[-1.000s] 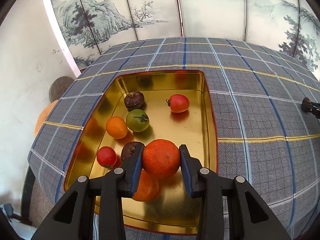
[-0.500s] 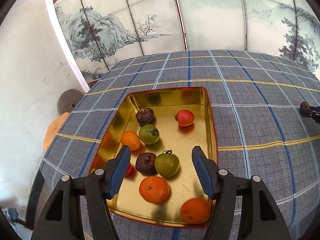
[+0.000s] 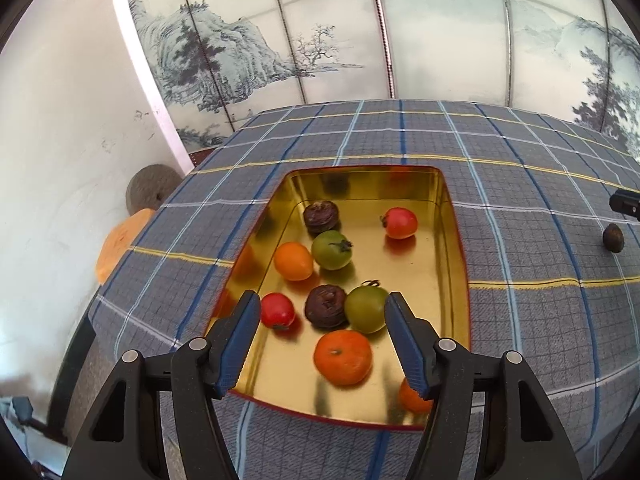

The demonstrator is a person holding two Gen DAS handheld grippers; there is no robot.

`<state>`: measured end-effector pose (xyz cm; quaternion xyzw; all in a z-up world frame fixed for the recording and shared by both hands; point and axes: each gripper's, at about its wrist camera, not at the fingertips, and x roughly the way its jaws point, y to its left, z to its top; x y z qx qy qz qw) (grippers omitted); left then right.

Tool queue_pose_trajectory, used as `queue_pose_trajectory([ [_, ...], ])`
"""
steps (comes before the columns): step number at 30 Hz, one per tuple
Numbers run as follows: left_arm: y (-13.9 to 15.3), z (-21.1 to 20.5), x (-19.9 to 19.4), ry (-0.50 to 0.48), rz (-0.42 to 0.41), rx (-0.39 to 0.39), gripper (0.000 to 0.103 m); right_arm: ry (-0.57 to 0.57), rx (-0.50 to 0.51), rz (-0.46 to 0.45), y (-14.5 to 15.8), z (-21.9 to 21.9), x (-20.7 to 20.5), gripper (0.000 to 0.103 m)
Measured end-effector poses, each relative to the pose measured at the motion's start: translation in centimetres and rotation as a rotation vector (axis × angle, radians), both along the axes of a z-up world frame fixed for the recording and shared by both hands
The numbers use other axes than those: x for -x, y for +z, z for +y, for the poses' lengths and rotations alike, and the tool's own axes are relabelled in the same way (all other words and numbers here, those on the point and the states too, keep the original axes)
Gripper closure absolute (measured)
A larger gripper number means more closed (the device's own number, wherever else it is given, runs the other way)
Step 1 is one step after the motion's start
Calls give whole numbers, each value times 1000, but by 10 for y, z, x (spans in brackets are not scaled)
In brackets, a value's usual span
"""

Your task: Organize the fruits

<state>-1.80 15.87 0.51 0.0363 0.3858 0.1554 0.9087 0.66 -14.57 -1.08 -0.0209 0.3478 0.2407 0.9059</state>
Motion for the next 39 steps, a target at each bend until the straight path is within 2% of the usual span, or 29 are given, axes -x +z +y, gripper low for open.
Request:
queue_pose_trajectory([
  [5,-2,10,7,11,-1,15,36,31,-7,-32,11,23,10,65],
  [12,-7,14,9,11,14,32,35,13,24,-23,10,19,19,65],
  [14,-7,14,10,6,10,40,35,6,29,8,4,10,21,65],
  [16,-8,12,10,-3,13,38,35,-39,99,-11,-5,3,26,54],
  [17,-8,10,9,-8,14,37,35,-49,127,-17,-10,-1,28,43],
  [18,-9,8,8,-14,18,38,35,-50,131,-10,-14,-4,28,38],
  [24,-8,-4,7,-41,26,29,35,-79,110,34,-33,-17,12,37],
  [25,-7,-5,7,-42,25,30,35,-76,122,39,-36,-16,6,37],
  [26,-6,-5,7,-44,24,33,35,-79,138,51,-40,-15,3,44],
  [27,-4,-5,8,-44,21,39,35,-84,149,88,-48,-16,-4,65],
  [32,6,2,9,-30,-15,66,35,-54,101,98,-45,-18,1,68],
  [36,16,9,13,-23,-49,72,34,48,4,27,-2,13,15,68],
  [39,22,13,16,-12,-69,45,28,144,-23,-22,26,53,20,68],
])
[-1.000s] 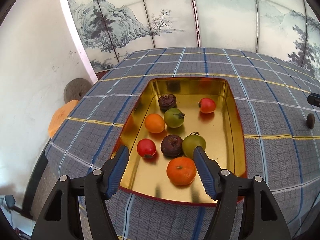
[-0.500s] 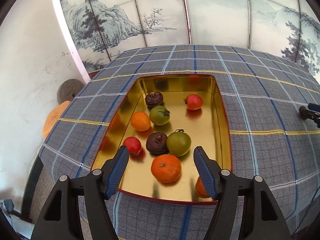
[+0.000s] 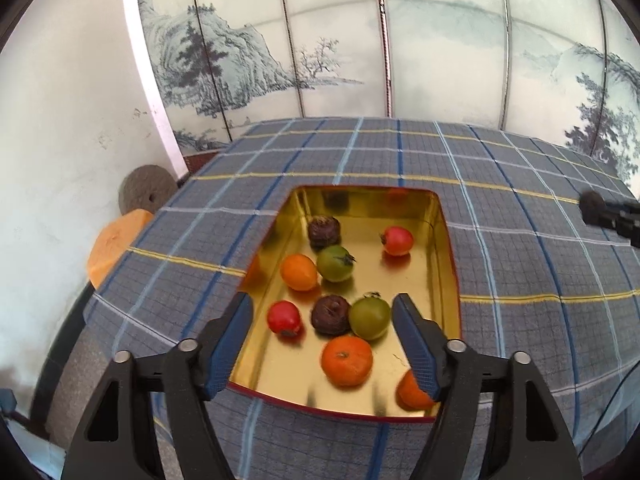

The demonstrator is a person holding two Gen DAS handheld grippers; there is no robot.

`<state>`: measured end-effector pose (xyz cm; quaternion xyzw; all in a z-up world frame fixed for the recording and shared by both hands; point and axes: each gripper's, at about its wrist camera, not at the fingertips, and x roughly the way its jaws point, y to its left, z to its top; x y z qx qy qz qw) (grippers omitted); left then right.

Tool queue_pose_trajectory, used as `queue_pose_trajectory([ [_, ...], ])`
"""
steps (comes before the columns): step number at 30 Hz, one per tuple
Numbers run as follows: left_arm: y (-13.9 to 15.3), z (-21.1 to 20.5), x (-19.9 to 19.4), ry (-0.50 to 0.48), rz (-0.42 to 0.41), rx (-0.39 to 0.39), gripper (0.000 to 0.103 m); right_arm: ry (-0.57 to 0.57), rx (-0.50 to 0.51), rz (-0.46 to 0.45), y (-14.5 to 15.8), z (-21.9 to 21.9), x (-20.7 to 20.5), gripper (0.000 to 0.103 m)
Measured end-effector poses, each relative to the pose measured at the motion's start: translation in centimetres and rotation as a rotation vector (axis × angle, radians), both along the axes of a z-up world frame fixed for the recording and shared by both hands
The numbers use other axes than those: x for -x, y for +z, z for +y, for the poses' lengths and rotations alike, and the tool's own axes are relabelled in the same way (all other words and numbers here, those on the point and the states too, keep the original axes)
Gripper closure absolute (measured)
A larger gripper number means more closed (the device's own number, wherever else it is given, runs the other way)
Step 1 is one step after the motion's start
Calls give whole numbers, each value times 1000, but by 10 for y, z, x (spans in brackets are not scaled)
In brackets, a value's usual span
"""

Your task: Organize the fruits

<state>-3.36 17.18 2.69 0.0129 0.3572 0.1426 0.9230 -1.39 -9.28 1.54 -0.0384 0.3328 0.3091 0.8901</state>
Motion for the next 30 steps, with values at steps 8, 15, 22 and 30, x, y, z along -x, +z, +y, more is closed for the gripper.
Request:
queue_pose_trajectory([
  [8,10,16,7,38,-30,-37,18,210,-42,4,25,117,-11,68],
  [15,14,30,16,51,-71,-42,12,247,-17,79,0,176,-27,68],
  [22,24,32,28,46,-136,-61,3,250,-12,122,-14,206,-35,67],
  [30,38,28,38,33,-185,-73,1,239,-22,95,-7,216,-28,56],
])
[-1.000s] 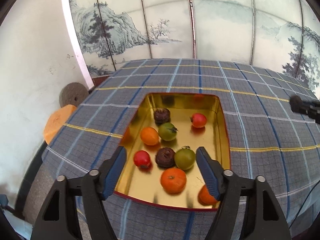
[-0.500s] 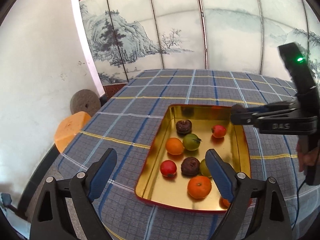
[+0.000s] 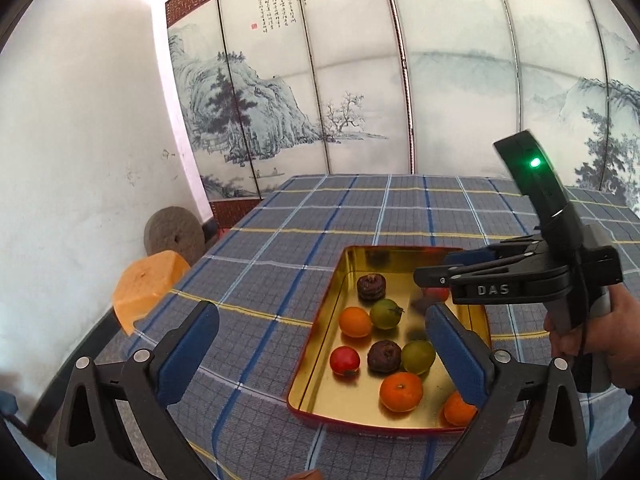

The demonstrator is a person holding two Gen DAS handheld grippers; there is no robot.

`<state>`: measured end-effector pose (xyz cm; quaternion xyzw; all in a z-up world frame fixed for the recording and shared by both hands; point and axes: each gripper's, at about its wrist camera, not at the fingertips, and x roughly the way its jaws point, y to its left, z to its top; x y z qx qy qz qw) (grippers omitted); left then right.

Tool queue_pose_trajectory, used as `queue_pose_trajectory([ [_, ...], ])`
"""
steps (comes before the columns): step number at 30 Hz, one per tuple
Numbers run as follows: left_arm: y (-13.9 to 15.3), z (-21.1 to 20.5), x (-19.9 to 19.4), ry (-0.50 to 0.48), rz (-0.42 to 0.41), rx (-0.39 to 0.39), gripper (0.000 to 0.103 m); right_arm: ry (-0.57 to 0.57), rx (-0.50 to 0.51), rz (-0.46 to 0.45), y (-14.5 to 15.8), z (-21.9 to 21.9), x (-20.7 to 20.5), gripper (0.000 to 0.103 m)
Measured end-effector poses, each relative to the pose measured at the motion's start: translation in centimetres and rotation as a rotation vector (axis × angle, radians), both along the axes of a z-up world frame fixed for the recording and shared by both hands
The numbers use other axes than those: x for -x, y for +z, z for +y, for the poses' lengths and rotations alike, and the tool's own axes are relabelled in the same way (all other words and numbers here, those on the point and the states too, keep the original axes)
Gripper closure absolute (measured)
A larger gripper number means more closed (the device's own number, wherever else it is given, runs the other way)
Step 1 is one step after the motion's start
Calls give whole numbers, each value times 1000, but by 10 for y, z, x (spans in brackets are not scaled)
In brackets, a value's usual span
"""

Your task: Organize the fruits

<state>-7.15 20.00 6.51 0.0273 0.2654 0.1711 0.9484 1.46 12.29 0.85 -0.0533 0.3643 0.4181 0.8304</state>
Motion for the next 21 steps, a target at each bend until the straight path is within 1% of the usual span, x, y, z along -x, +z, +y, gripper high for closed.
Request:
queue_pose_trajectory([
  [1,2,0,1,-2,-4,1,1,3,-14,-10,5,-1,3,53],
  [3,5,0,4,-4,-12,8,1,-2,-38,-35,15,-7,11,44],
  [6,12,-1,9,-6,-30,25,1,-29,-85,-93,34,-20,30,36],
  [7,15,-2,11,-6,-37,28,1,-38,-102,-126,42,-26,40,34],
  [9,20,-4,14,-2,-40,27,1,-58,-124,-184,54,-37,56,26],
  [10,22,-5,16,-1,-41,26,1,-76,-140,-230,62,-45,69,24],
  [12,27,-8,19,-7,-52,23,1,-107,-160,-315,76,-58,92,11],
  [14,31,-11,24,-14,-64,24,1,-121,-174,-373,85,-68,109,5],
  [15,34,-12,27,-18,-70,29,1,-128,-179,-398,89,-72,116,3],
  [17,39,-14,31,-32,-79,48,0,-134,-181,-431,95,-81,128,2],
  [21,48,-21,39,-64,-92,72,0,-142,-190,-445,101,-96,143,2],
])
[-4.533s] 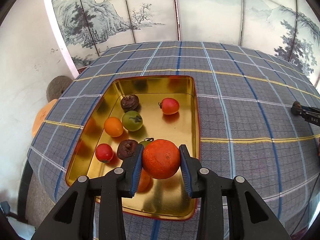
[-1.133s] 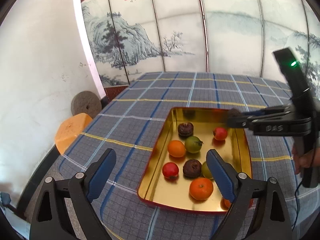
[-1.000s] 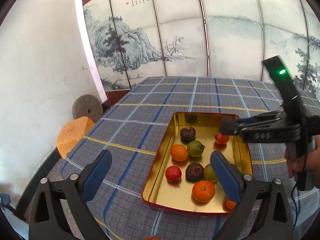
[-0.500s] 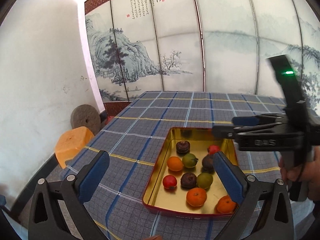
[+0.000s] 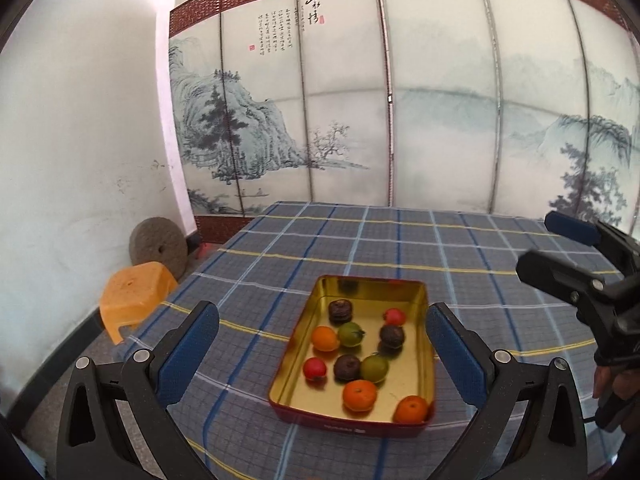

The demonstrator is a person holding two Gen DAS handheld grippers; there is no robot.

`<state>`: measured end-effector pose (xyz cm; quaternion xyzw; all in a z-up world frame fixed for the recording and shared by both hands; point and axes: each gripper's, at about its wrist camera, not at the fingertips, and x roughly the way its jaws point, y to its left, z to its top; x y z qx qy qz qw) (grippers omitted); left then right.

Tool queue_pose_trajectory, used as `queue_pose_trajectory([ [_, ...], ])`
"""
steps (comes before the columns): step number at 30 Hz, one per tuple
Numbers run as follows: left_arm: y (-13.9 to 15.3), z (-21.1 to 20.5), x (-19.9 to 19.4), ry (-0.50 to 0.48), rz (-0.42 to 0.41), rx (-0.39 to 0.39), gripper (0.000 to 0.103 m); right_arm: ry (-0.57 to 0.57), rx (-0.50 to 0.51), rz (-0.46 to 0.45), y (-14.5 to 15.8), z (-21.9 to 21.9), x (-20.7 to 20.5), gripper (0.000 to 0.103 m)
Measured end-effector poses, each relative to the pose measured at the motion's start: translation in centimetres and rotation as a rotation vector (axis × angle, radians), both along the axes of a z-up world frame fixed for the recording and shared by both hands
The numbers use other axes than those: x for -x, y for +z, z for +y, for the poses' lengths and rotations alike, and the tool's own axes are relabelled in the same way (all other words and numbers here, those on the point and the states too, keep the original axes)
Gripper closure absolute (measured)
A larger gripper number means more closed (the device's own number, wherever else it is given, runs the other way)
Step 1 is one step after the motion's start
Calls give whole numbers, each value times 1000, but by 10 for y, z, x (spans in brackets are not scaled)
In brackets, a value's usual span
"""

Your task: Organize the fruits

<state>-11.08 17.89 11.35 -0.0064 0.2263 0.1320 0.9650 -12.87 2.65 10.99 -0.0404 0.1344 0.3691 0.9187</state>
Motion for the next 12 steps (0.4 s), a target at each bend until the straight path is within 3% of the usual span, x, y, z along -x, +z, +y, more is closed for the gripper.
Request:
queue_pose_trajectory([
  [6,10,-11,4,22,-15,-6,0,-59,40,0,-16,-32,4,1],
  [8,12,-14,5,26,-9,-11,0,-97,66,40,-28,-49,-11,0],
  [12,12,-18,-1,38,23,-24,0,-278,208,154,-64,-97,-66,0],
])
